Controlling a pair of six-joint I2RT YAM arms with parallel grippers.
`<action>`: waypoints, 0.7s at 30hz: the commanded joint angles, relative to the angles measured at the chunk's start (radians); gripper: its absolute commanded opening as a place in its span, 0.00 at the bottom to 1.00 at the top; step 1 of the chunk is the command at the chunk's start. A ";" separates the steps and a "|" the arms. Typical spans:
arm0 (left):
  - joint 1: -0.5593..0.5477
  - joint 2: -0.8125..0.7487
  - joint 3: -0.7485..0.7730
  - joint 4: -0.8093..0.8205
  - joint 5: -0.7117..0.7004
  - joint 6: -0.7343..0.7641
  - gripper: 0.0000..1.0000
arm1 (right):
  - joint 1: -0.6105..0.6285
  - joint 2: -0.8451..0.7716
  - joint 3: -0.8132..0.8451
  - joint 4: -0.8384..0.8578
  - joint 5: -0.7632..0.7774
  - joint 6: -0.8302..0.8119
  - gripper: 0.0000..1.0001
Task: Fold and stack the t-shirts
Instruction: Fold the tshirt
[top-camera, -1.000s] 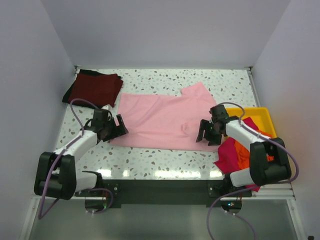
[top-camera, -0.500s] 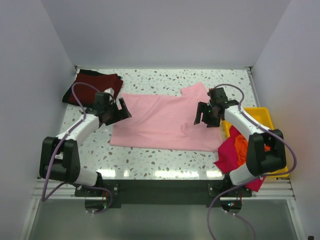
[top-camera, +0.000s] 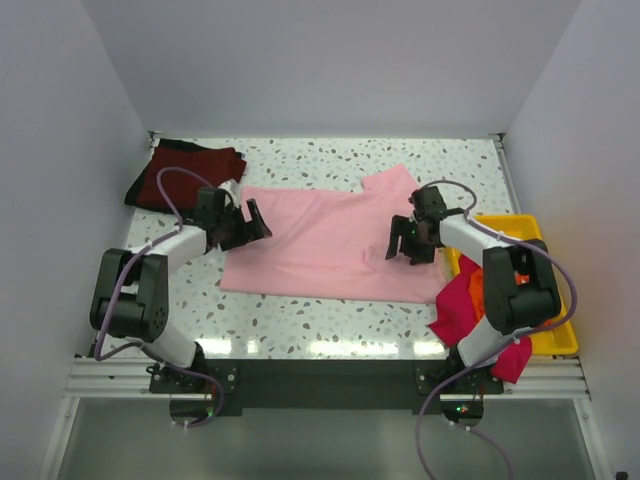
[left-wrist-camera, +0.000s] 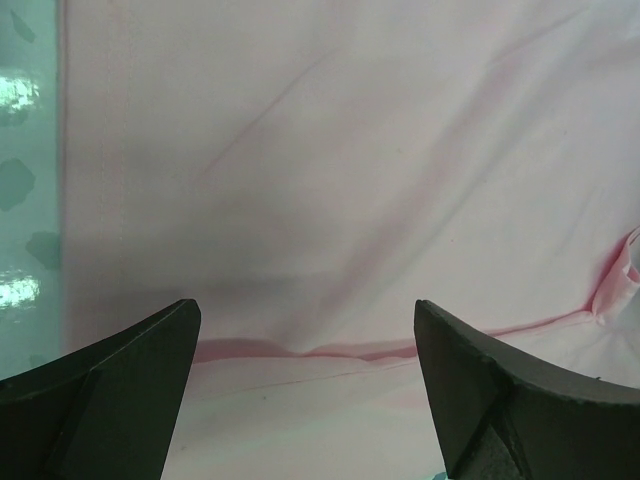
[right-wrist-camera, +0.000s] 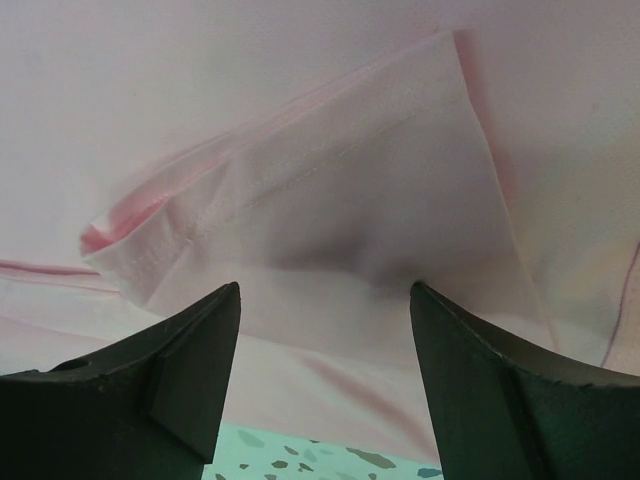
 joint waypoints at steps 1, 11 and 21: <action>-0.001 0.028 -0.043 0.073 0.028 0.037 0.93 | 0.009 0.015 -0.035 0.020 0.019 0.003 0.71; -0.001 -0.021 -0.159 -0.024 -0.109 0.007 0.93 | 0.058 -0.033 -0.147 -0.043 0.052 0.059 0.71; -0.001 -0.231 -0.319 -0.111 -0.188 -0.033 0.93 | 0.170 -0.171 -0.290 -0.082 0.066 0.156 0.71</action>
